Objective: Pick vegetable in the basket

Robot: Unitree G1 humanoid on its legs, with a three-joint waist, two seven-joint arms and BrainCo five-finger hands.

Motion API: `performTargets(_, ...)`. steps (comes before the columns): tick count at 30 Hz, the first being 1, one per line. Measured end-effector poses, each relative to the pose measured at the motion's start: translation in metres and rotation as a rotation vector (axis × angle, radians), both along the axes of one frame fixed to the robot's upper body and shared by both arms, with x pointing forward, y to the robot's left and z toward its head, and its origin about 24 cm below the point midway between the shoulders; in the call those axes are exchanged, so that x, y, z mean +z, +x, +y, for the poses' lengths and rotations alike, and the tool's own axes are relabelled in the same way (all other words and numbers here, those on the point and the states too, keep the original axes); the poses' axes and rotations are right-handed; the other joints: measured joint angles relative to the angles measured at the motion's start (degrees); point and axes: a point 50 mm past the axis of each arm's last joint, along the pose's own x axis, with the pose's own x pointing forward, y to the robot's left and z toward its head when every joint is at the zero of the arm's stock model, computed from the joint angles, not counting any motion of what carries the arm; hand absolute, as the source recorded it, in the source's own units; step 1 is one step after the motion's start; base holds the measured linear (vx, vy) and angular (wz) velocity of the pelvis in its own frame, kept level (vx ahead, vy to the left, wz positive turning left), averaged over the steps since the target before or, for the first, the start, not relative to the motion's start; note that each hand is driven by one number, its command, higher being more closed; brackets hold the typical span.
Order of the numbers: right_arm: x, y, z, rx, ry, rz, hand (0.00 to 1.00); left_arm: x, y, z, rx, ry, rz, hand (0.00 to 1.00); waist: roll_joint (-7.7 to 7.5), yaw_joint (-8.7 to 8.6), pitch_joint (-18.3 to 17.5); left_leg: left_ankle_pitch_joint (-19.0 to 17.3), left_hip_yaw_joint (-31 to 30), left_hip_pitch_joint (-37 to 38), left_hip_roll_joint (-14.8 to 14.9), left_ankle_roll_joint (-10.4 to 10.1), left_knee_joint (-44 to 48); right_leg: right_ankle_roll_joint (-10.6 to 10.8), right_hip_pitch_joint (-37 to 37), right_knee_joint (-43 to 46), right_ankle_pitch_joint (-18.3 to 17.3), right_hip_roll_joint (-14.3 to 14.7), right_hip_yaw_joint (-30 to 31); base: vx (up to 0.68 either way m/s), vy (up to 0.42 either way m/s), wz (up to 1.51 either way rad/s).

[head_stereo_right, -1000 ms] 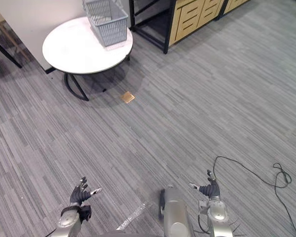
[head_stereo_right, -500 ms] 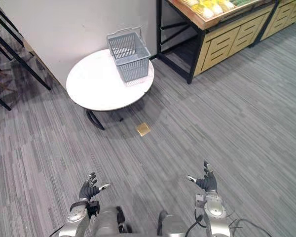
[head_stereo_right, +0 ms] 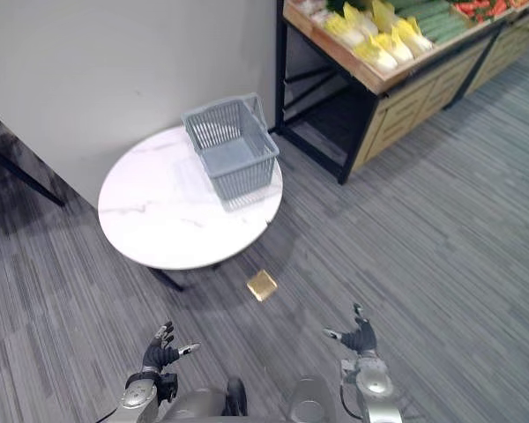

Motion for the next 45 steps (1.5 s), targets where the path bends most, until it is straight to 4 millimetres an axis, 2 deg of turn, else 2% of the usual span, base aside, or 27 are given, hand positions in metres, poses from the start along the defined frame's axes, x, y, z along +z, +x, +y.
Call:
performTargets(1,0.003,0.003,0.001,0.01,-0.006,-0.014,0.0,0.0,0.001,0.0,-0.001,0.001,0.001,0.0,0.05,-0.22,0.0,-0.4,-0.1,0.9,0.5,-0.6,-0.1,-0.1,-0.4,-6.2,1.9,0.8,-0.1,0.68,-0.178,0.83)
performTargets(2,0.015,0.01,0.004,0.036,-0.028,-0.065,0.0,-0.002,-0.002,0.005,-0.011,0.023,0.015,0.0,-1.88,-0.74,-0.4,-2.9,-1.1,3.9,0.1,-4.9,0.0,0.4,0.9,-25.8,15.0,1.6,1.2,0.58,-0.164,0.78)
performTargets(3,0.02,0.012,0.004,0.045,-0.044,-0.084,0.0,-0.004,-0.004,0.005,-0.019,0.026,0.028,0.0,-2.26,-0.93,-0.5,-4.3,-1.8,5.3,0.0,-6.9,0.1,-1.1,1.4,-25.2,22.8,1.5,1.9,0.59,-0.182,0.71)
performTargets(4,0.025,0.016,0.002,0.057,-0.072,-0.104,0.0,-0.007,-0.005,-0.001,-0.032,0.017,0.044,0.0,-1.13,-0.8,-0.5,-5.2,-2.1,6.2,1.2,-7.6,0.3,-4.9,0.8,-22.4,22.0,2.3,2.0,0.45,-0.155,0.18)
performTargets(5,0.038,0.026,0.005,0.08,-0.101,-0.158,0.0,-0.01,-0.007,-0.008,-0.069,0.015,0.064,0.0,0.1,0.08,-0.7,-4.5,-2.4,5.4,2.9,-9.0,3.2,-5.1,-0.3,-17.6,17.8,2.8,1.7,0.53,-0.216,0.23)
performTargets(6,0.052,0.03,0.007,0.098,-0.127,-0.215,0.0,-0.012,-0.008,-0.014,-0.104,0.008,0.072,0.0,0.45,-0.11,-0.6,-3.4,-3.8,2.9,3.4,-10.6,9.7,-5.6,-0.2,-14.5,14.1,2.3,0.7,0.49,-0.218,0.31)
performTargets(7,0.057,0.031,0.008,0.113,-0.146,-0.239,0.0,-0.012,-0.009,-0.016,-0.117,0.005,0.077,0.0,0.75,-0.26,-0.4,-2.5,-4.5,0.9,4.4,-11.9,15.1,-5.9,0.9,-13.8,12.4,2.0,-0.4,0.56,-0.287,0.72)
performTargets(8,0.067,0.034,0.016,0.151,-0.191,-0.282,0.0,-0.015,-0.013,-0.022,-0.128,-0.007,0.089,0.0,1.76,0.08,0.3,-0.6,-5.8,-4.8,7.9,-14.3,32.9,-6.3,7.2,-15.0,9.5,2.8,-2.7,0.52,-0.27,0.52)
performTargets(11,0.084,0.04,0.029,0.217,-0.242,-0.364,0.0,-0.017,-0.018,-0.024,-0.142,-0.017,0.105,0.0,1.52,1.43,0.4,-1.0,-2.3,-8.0,9.5,-13.2,42.2,-6.8,14.5,-18.9,8.4,3.0,-3.6,0.37,-0.175,0.16)
performTargets(12,0.099,0.046,0.038,0.27,-0.279,-0.442,0.0,-0.017,-0.02,-0.023,-0.142,-0.019,0.108,0.0,1.43,2.03,0.4,-1.9,0.2,-10.3,10.1,-11.6,41.0,-6.7,18.2,-22.6,8.4,3.1,-3.7,0.28,-0.1,0.0)
performTargets(14,0.111,0.052,0.048,0.323,-0.31,-0.496,0.0,-0.018,-0.022,-0.022,-0.14,-0.017,0.115,0.0,2.08,2.11,0.2,-2.5,1.1,-12.1,10.0,-10.5,35.7,-6.3,20.7,-25.3,9.0,3.1,-3.7,0.3,-0.04,-0.02)
performTargets(16,0.122,0.06,0.062,0.404,-0.375,-0.541,0.0,-0.018,-0.022,-0.021,-0.139,-0.013,0.115,0.0,2.66,2.24,0.1,-2.7,0.3,-12.6,8.6,-10.1,21.7,-6.0,21.9,-26.9,9.5,3.0,-3.7,0.3,0.027,-0.1)
performTargets(17,0.126,0.062,0.068,0.451,-0.414,-0.56,0.0,-0.018,-0.022,-0.023,-0.141,-0.018,0.114,0.0,3.39,2.22,0.1,-1.2,-0.6,-12.3,7.7,-10.6,13.1,-5.4,22.2,-27.6,9.7,3.3,-3.5,0.18,0.057,-0.12)
performTargets(18,0.128,0.064,0.071,0.465,-0.429,-0.569,0.0,-0.018,-0.021,-0.024,-0.142,-0.021,0.112,0.0,4.13,2.22,-0.1,1.3,-0.9,-12.2,7.7,-9.9,9.7,-5.2,22.2,-27.8,9.9,3.8,-3.4,0.2,0.114,-0.18)
performTargets(19,0.133,0.066,0.073,0.489,-0.472,-0.588,0.0,-0.018,-0.022,-0.026,-0.142,-0.027,0.112,0.0,5.58,2.18,-0.3,9.0,-1.3,-12.3,7.9,-9.0,5.0,-4.5,22.3,-28.5,9.7,5.1,-3.1,0.18,0.157,-0.18)
performTargets(20,0.136,0.069,0.076,0.502,-0.494,-0.599,0.0,-0.018,-0.021,-0.025,-0.142,-0.024,0.113,0.0,5.65,2.19,-0.1,8.6,-0.9,-12.1,7.9,-8.8,3.3,-3.8,22.3,-28.6,9.3,5.4,-2.6,0.19,0.203,-0.07)
performTargets(23,0.145,0.084,0.088,0.547,-0.576,-0.631,0.0,-0.016,-0.015,-0.024,-0.163,-0.012,0.097,0.0,4.29,2.43,-0.1,10.9,0.1,-10.4,5.2,-7.6,-4.3,-1.9,20.1,-29.7,10.3,3.2,-1.3,0.11,0.151,-0.04)
performTargets(25,0.154,0.106,0.099,0.591,-0.681,-0.64,0.0,-0.015,-0.013,-0.022,-0.175,0.0,0.093,0.0,4.86,2.76,0.2,11.8,0.8,-11.3,3.5,-6.9,-6.3,-0.7,18.5,-30.6,11.1,2.0,-0.4,0.01,0.134,-0.11)
performTargets(28,0.167,0.122,0.1,0.594,-0.791,-0.654,0.0,-0.012,-0.009,-0.017,-0.174,0.019,0.076,0.0,5.54,3.98,0.7,12.3,0.9,-12.1,2.5,-6.2,-7.4,0.1,17.5,-31.5,12.0,1.3,-0.1,0.0,0.107,-0.01)
performTargets(31,0.194,0.14,0.1,0.575,-0.915,-0.704,0.0,-0.006,-0.002,-0.011,-0.165,0.042,0.035,0.0,5.9,5.04,1.7,12.8,0.9,-14.2,1.9,-5.5,-7.8,0.1,15.4,-31.9,13.1,0.7,0.1,-0.03,0.083,-0.02)
performTargets(35,0.242,0.17,0.094,0.522,-1.09,-0.722,0.0,0.005,0.016,-0.005,-0.146,0.051,-0.032,0.0,7.04,5.38,4.2,14.8,0.3,-18.0,1.2,-4.5,-8.9,0.3,11.9,-32.9,15.0,0.6,0.0,-0.08,0.044,0.05)
performTargets(36,0.248,0.173,0.092,0.514,-1.111,-0.723,0.0,0.006,0.018,-0.004,-0.141,0.051,-0.042,0.0,7.19,5.37,4.7,15.3,0.1,-18.2,1.0,-4.4,-9.5,0.3,11.5,-33.0,15.2,0.5,0.0,-0.09,0.039,0.09)
performTargets(39,0.272,0.187,0.075,0.451,-1.204,-0.685,0.0,0.014,0.028,-0.001,-0.105,0.033,-0.092,0.0,8.24,5.57,6.8,16.7,-1.2,-20.1,0.7,-4.2,-10.3,0.4,9.9,-33.1,15.8,0.4,-0.7,-0.08,0.024,0.19)
performTargets(41,0.277,0.192,0.058,0.404,-1.238,-0.634,0.0,0.015,0.03,0.0,-0.091,0.023,-0.106,0.0,8.98,5.95,7.4,17.5,-2.4,-21.5,0.6,-4.1,-10.4,0.3,9.0,-32.9,15.8,0.3,-1.9,-0.05,0.011,0.29)
performTargets(42,0.279,0.193,0.048,0.38,-1.253,-0.606,1.0,0.016,0.031,0.0,-0.088,0.018,-0.113,0.0,9.38,6.2,7.7,18.0,-2.9,-21.7,0.5,-4.3,-10.7,0.3,8.8,-32.6,15.8,0.2,-2.1,-0.04,0.001,0.27)
performTargets(43,0.28,0.195,0.035,0.347,-1.272,-0.568,1.0,0.018,0.034,-0.001,-0.09,0.017,-0.125,0.0,9.9,7.07,8.0,18.8,-3.4,-21.8,0.5,-4.3,-11.7,0.3,8.2,-32.1,15.8,0.3,-2.1,-0.03,-0.003,0.23)
performTargets(45,0.285,0.197,0.02,0.304,-1.293,-0.526,1.0,0.022,0.04,-0.002,-0.087,0.009,-0.15,0.0,10.88,7.08,8.7,20.0,-5.0,-22.3,0.3,-4.4,-12.6,0.1,7.7,-31.5,15.4,0.2,-3.4,-0.04,-0.015,0.33)
